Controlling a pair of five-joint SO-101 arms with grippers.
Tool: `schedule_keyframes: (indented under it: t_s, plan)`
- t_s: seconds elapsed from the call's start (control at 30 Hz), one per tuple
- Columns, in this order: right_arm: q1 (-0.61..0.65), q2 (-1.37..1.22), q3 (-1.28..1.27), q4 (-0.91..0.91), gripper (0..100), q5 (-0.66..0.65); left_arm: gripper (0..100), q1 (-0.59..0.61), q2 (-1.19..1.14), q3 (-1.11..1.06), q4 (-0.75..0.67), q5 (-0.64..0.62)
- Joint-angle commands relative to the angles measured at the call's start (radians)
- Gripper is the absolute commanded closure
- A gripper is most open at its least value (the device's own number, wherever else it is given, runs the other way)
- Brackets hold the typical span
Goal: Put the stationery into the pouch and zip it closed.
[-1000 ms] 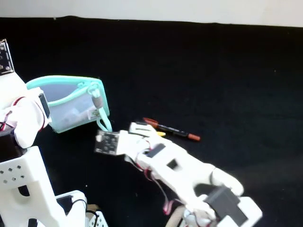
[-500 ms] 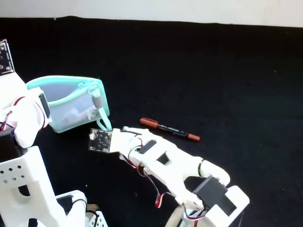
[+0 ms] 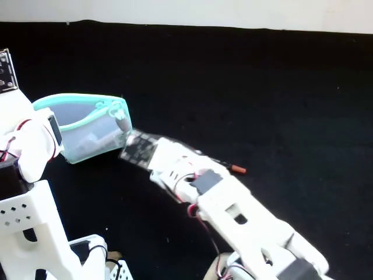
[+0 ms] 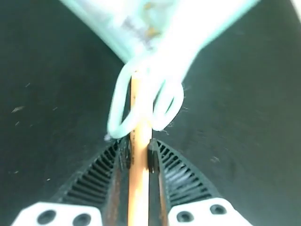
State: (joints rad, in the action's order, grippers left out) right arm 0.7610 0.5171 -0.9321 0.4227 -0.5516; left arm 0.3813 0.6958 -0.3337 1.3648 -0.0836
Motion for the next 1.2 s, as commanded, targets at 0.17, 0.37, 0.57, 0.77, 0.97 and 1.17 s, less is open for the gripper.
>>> schedule_keyframes:
  t_s: [0.17,0.37,0.57,0.77,0.97,1.17]
  plan:
    - [-0.119,0.234,0.015,0.047,99.2,0.133,99,0.001,-0.025,-0.035,-0.003,0.005]
    - [-0.183,0.305,0.016,0.047,99.2,0.212,99,0.001,-0.024,-0.035,-0.003,0.003]
    - [-0.228,0.334,0.159,0.14,99.2,0.292,99,0.001,-0.028,-0.038,-0.003,0.002]
    - [-0.225,0.332,0.294,0.166,99.2,0.334,99,0.001,-0.028,-0.038,-0.003,0.002]
    - [-0.223,0.332,0.309,0.166,99.2,0.354,99,0.001,-0.028,-0.039,-0.003,0.002]
    - [-0.222,0.332,0.351,0.162,99.2,0.402,99,-0.001,-0.028,-0.039,-0.003,0.003]
